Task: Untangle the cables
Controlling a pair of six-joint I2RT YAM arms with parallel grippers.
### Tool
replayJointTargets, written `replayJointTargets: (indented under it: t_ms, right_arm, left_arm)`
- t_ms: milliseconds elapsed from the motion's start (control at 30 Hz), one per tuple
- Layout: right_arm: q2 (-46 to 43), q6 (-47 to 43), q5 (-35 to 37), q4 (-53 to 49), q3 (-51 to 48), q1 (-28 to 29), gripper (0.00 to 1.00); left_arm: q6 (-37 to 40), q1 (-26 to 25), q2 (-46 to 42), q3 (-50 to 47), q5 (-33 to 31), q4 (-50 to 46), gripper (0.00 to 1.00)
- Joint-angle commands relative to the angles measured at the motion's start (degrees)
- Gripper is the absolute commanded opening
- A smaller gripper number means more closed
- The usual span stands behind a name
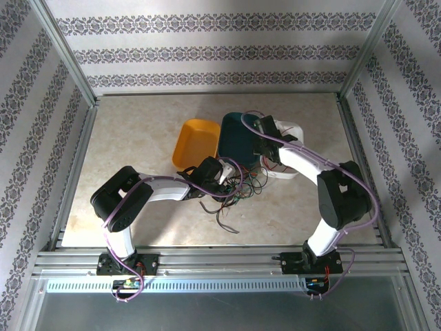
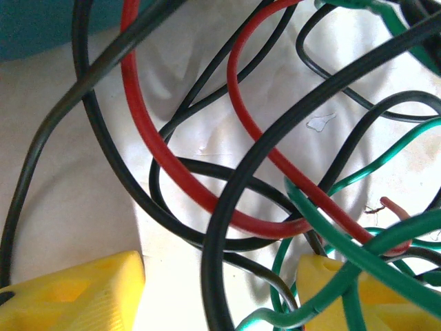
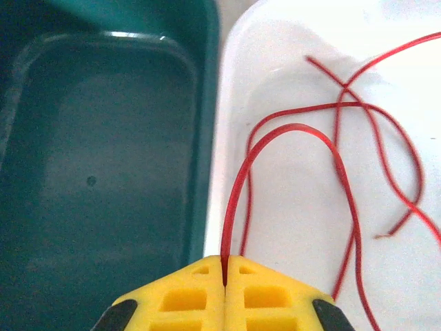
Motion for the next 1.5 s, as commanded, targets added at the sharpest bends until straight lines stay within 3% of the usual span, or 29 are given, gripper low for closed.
replayJointTargets:
  t_ms: [0, 200, 433, 533, 633, 833, 1033, 1167, 1467]
  right_arm:
    - [-3.7, 2.8, -0.6, 1.7, -2.2, -3.4, 0.0]
    - [1.9, 4.9, -5.6, 2.4, -1.0, -8.5, 0.0]
    - [9.4, 8.4, -10.4, 2.4, 3.5, -9.5, 0.0]
    - [6.9, 9.4, -10.5, 2.8, 2.5, -9.5, 0.36]
    - [0.8, 8.6, -9.6, 3.3, -0.6, -9.4, 0.45]
    - [-13.2, 2.0, -12.3, 1.1, -7.1, -8.5, 0.47]
    - [-21.6, -7.7, -28.9, -1.5, -14.6, -3.0, 0.45]
    - [-22.9, -9.3, -33.6, -1.9, -18.3, 0.4, 0.42]
    - [-17.3, -9.8, -32.3, -1.5, -17.9, 1.4, 0.4]
  left_arm:
    - [-0.8, 0.6, 0.5, -1.4, -1.4, -5.7, 0.62]
    - [-1.0, 0.6, 0.7, -1.2, -0.8, -5.2, 0.62]
    - [-0.8, 0.6, 0.3, -0.6, -0.9, -5.7, 0.62]
    - [-0.7, 0.6, -0.1, -0.7, -0.7, -5.7, 0.62]
    - [-0.4, 0.6, -0.5, -1.2, -0.6, -5.4, 0.62]
    - [-0.5, 0.6, -0.9, -1.7, 0.3, -4.6, 0.62]
    - [-1.2, 0.6, -1.2, -2.0, 1.0, -3.6, 0.62]
    - [-1.1, 0.6, -1.5, -2.2, 1.5, -3.6, 0.62]
    - [-1.2, 0.6, -1.6, -2.2, 2.2, -4.3, 0.62]
